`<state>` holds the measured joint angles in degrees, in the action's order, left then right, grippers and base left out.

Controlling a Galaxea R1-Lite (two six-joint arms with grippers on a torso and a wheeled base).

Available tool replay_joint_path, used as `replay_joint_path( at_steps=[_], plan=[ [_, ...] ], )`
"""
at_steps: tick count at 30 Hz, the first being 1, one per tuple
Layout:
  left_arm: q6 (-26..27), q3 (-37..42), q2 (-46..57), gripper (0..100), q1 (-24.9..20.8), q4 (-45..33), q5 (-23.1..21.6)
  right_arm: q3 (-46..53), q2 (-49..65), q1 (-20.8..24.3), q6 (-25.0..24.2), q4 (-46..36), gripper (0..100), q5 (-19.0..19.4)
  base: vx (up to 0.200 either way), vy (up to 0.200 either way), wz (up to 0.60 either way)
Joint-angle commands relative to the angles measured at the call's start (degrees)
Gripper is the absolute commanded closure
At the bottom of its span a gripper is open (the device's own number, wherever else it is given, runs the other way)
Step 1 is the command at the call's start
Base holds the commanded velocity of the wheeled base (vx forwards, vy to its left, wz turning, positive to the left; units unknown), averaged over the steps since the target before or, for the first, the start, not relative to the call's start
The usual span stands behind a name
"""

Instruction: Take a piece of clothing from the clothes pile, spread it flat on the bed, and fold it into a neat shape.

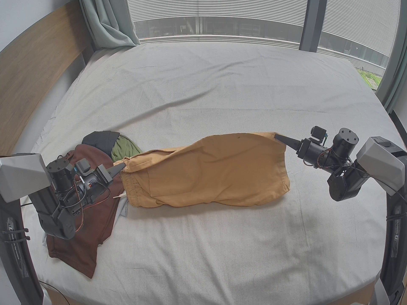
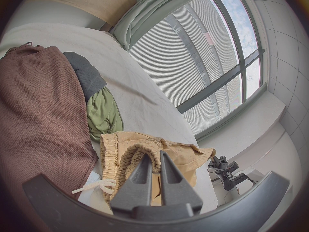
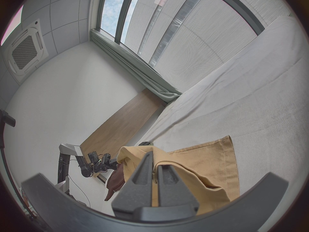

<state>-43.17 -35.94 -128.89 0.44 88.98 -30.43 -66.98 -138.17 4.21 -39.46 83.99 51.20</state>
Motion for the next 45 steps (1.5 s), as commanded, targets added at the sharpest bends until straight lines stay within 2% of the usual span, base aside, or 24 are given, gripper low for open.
replay_joint_path(
  at_steps=[1, 11, 17, 18, 19, 22, 28, 44, 45],
  plan=[
    [-0.08, -1.24, -1.63, 100, 0.26, 0.05, 0.02, -2.72, -2.28, 0.19, 0.0, -0.67, 100, -0.05, 0.0, 0.0, 0.0],
    [-2.98, -3.96, -2.94, 100, 1.23, 0.05, -0.07, -5.71, -3.25, 0.63, 0.0, -3.4, 100, -0.05, 0.0, 0.0, 0.0],
    [-2.89, -4.58, -4.18, 100, 1.14, 0.05, 0.02, -7.29, -4.21, 0.54, 0.0, -4.28, 100, -0.05, 0.0, 0.0, 0.0],
    [-2.98, -4.93, -4.26, 0, 1.06, 0.05, 0.02, -7.56, -4.21, 0.54, 0.0, -4.45, 100, -0.14, 0.0, 0.0, 0.0],
    [-2.98, -4.93, -4.26, 0, 1.06, 0.05, 0.02, -7.56, -4.21, 0.54, 0.0, -4.45, 0, -0.14, 0.0, 0.0, 0.0],
    [-3.85, -6.43, -4.88, 0, 1.32, 0.05, 0.02, -9.14, -4.48, 0.54, 0.0, -5.33, 0, -0.75, 0.0, 0.0, 0.0],
    [-4.56, -7.22, -4.61, 0, 1.93, -0.03, 1.07, -5.01, -2.72, 0.63, 0.17, -5.95, 0, -0.75, 0.0, 0.0, 0.0],
    [-3.59, 1.84, 6.81, 0, 1.06, 0.05, 0.72, 7.91, 7.56, 4.23, 3.43, -5.16, 0, -1.1, 0.0, 0.0, 0.0],
    [-2.62, 2.63, 8.39, 0, 0.35, 0.05, 0.37, 9.85, 8.88, 5.02, 4.39, -5.16, 0, -2.68, 0.0, 0.0, 0.0]
  ],
)
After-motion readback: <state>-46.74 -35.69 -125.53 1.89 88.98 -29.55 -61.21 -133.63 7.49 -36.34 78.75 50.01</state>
